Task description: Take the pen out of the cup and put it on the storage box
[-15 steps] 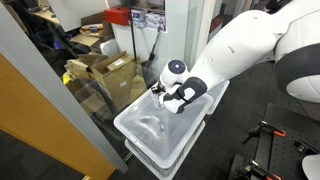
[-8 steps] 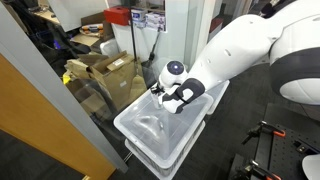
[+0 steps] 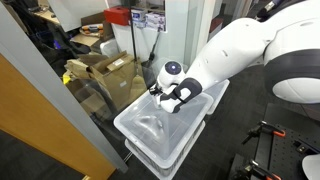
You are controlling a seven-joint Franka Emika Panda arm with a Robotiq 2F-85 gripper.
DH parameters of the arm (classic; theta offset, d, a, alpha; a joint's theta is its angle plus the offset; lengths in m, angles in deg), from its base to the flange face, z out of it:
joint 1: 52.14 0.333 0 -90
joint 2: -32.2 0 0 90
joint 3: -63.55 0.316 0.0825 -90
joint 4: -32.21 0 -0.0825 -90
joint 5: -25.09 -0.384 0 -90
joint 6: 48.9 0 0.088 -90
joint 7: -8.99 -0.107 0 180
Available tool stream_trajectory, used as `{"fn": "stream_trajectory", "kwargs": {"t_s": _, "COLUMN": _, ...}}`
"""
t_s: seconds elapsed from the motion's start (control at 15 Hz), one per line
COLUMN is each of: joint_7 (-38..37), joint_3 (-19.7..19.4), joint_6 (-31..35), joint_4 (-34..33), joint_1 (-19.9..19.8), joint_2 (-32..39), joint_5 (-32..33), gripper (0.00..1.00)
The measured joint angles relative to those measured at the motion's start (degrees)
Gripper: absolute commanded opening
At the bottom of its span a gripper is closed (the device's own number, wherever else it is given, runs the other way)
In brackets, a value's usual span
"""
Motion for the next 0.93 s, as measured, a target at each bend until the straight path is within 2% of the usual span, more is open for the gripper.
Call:
{"fn": "stream_trajectory", "kwargs": {"t_s": 0.47, "joint_7": 0.0, "joint_3": 0.69, "joint_6": -2.43, "joint_4": -2.48, "joint_1": -1.19, "joint_2": 1.37, "joint_5": 0.0, "gripper": 0.48}}
{"fn": "stream_trajectory", "kwargs": {"t_s": 0.53, "joint_7": 0.0, "joint_3": 0.69, "joint_6": -2.54, "joint_4": -2.77, "joint_1": -1.27, "joint_2": 1.59, "joint_5": 0.0, "gripper": 0.44}}
{"fn": "stream_trajectory", "kwargs": {"t_s": 0.6, "joint_7": -0.01, "joint_3": 0.69, "joint_6": -2.75, "joint_4": -3.04, "joint_1": -1.35, "joint_2": 1.79, "joint_5": 0.0, "gripper": 0.23}}
{"fn": "stream_trajectory", "kwargs": {"t_s": 0.67, "joint_7": -0.01, "joint_3": 0.69, "joint_6": -2.95, "joint_4": -3.26, "joint_1": -1.42, "joint_2": 1.95, "joint_5": 0.01, "gripper": 0.22}}
{"fn": "stream_trajectory", "kwargs": {"t_s": 0.87, "joint_7": -0.01, "joint_3": 0.68, "joint_6": -3.57, "joint_4": -3.83, "joint_1": -1.55, "joint_2": 2.34, "joint_5": 0.03, "gripper": 0.0}}
{"fn": "stream_trajectory", "kwargs": {"t_s": 0.93, "joint_7": -0.01, "joint_3": 0.68, "joint_6": -3.62, "joint_4": -3.96, "joint_1": -1.55, "joint_2": 2.44, "joint_5": 0.05, "gripper": 0.02}}
